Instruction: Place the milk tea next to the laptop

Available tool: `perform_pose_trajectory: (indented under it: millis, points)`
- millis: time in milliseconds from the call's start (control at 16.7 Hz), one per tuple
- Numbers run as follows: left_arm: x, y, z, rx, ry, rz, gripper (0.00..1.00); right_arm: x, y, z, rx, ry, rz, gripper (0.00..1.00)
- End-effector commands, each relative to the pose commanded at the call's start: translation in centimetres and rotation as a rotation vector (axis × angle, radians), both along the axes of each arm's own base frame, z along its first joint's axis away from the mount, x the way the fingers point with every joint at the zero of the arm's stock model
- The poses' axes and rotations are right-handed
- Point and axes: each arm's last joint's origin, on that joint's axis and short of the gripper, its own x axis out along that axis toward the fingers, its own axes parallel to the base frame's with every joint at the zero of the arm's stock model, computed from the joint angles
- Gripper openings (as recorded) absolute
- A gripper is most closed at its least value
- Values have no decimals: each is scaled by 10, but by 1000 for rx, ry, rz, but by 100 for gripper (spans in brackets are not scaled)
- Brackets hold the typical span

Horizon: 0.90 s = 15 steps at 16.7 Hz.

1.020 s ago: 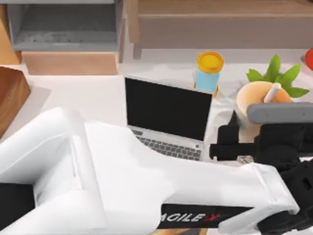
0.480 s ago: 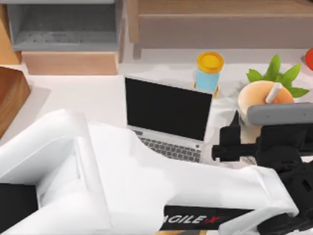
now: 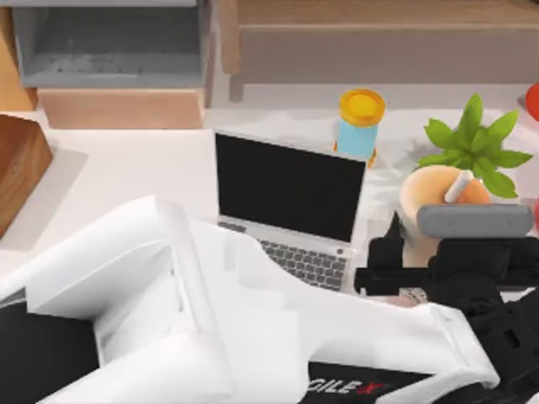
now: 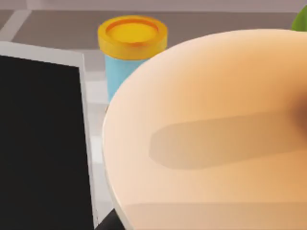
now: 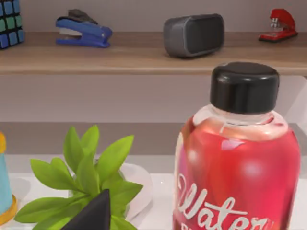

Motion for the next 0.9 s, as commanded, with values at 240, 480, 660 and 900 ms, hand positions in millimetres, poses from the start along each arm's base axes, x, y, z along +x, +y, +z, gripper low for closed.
perform_pose_trajectory:
  millis: [240,480,660,900]
  points:
    - [0,0,0,0,0,0,8,0,0,0,0,0,0,100]
    - [0,0,0,0,0,0,38,0,0,0,0,0,0,100]
    - [0,0,0,0,0,0,60,0,0,0,0,0,0,100]
    - [0,0,0,0,0,0,90,0,0,0,0,0,0,100]
